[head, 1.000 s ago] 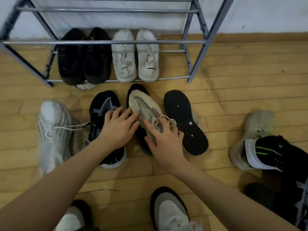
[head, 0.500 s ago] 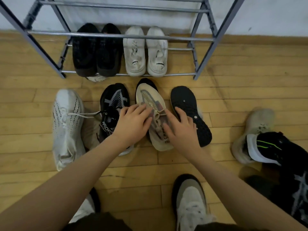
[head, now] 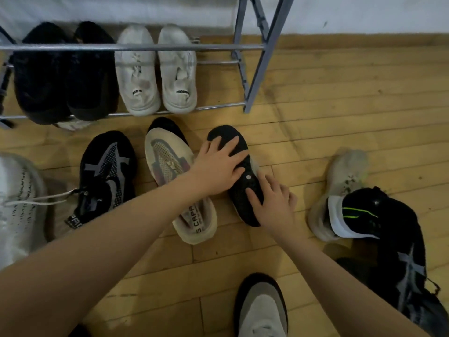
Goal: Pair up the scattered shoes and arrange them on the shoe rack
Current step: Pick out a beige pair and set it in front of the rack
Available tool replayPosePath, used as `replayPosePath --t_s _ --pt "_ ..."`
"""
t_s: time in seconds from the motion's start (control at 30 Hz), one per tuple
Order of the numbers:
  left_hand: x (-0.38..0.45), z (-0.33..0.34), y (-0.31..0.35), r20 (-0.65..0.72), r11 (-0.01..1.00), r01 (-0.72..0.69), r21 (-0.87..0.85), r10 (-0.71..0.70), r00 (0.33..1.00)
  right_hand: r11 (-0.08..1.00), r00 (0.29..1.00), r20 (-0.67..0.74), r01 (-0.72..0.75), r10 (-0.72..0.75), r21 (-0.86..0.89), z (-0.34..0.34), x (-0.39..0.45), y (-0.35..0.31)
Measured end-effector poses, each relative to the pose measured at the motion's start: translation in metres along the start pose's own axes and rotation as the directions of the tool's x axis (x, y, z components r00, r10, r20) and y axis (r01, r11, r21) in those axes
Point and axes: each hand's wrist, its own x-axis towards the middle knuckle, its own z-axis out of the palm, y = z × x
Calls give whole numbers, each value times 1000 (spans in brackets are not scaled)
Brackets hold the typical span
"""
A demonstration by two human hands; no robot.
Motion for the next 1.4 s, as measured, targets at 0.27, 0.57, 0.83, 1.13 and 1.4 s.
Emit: replayPosePath --t_s 0.27,0.57,0.83,1.13,1.4 --pt "27 21 -6 115 994 16 107 -29 993 980 993 -54 115 -108 160 7 -5 -7" --pt "-13 0 -33 -73 997 -55 -54 51 996 882 961 -258 203 -96 426 -8 -7 -12" --pt "-48 -4 -46 -266 975 112 -194 -162 950 823 939 -206 341 -276 454 -2 -7 -39" --pt "-16 -1 -41 -230 924 120 -364 -214 949 805 842 -472 460 -262 374 -15 -4 -39" --pt "14 1 -23 -160 986 162 -44 -167 973 917 871 -362 389 -332 94 -38 12 -5"
